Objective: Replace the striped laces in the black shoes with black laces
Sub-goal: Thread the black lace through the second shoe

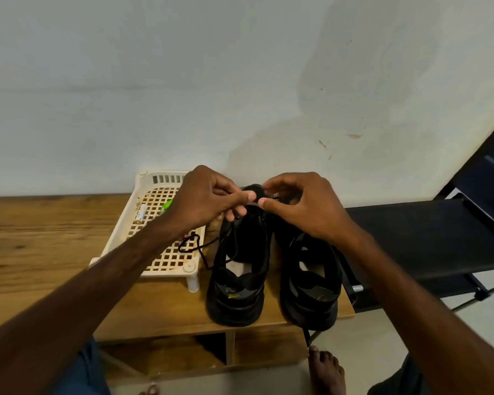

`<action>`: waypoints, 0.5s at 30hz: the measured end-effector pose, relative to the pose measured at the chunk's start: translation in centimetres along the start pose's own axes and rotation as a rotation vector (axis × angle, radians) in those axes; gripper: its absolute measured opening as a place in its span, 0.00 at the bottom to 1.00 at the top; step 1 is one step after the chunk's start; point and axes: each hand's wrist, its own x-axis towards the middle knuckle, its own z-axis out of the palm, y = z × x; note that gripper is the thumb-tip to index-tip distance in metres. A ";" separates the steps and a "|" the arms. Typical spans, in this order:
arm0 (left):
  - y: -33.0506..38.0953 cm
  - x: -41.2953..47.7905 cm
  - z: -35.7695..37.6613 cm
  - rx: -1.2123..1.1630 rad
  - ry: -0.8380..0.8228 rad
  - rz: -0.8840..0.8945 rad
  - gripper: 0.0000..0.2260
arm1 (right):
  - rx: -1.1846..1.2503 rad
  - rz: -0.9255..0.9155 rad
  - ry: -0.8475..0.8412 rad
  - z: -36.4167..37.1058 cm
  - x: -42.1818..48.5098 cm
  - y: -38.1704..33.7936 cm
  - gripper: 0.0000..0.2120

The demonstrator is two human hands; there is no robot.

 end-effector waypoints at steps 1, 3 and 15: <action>0.2 0.1 0.1 0.004 -0.008 0.008 0.11 | 0.048 -0.044 -0.050 0.3 0.0 -0.2 0.13; 0.4 0.1 0.4 0.011 -0.023 0.026 0.13 | 0.089 -0.093 -0.067 1.0 0.0 -0.5 0.10; 0.1 -1.3 1.7 0.459 -0.147 -0.262 0.21 | -0.135 0.041 -0.080 2.3 1.1 0.4 0.05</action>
